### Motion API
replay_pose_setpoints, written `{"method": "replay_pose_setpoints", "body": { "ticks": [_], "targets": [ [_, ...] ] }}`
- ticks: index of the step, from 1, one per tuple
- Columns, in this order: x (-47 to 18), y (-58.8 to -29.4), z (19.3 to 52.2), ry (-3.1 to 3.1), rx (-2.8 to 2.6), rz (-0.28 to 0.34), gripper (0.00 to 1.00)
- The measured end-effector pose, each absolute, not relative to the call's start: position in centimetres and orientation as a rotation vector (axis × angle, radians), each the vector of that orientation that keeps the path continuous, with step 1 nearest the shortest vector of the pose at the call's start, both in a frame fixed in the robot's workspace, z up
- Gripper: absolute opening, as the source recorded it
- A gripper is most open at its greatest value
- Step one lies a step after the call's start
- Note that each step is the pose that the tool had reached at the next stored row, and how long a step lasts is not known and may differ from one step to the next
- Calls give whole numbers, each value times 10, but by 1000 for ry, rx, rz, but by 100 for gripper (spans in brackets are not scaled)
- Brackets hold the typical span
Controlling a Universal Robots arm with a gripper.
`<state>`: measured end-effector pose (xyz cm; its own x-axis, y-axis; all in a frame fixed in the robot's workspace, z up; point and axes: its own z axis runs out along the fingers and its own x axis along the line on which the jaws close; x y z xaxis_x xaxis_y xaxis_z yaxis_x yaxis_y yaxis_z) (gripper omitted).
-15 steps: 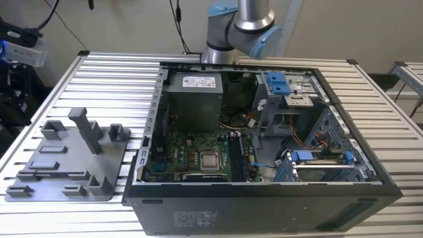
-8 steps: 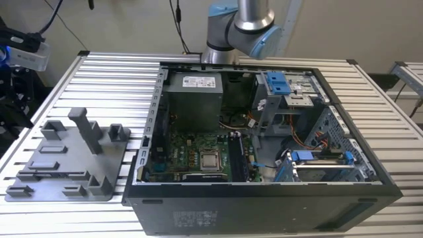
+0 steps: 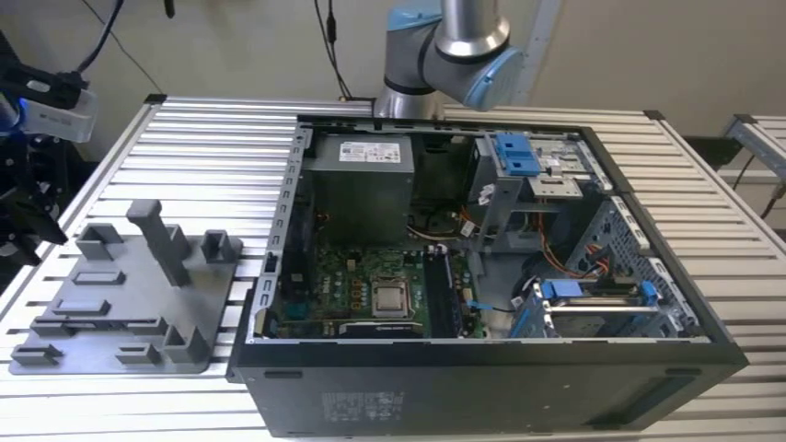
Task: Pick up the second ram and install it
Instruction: 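Pick up the second ram and move it above second insertion slot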
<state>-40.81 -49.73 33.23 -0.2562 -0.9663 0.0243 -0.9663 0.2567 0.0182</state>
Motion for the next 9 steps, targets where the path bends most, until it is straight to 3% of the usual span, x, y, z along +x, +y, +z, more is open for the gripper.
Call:
{"method": "replay_pose_setpoints", "body": {
  "ticks": [9],
  "targets": [
    [-409,-497,324,-2467,1898,3,36]
  ]
}}
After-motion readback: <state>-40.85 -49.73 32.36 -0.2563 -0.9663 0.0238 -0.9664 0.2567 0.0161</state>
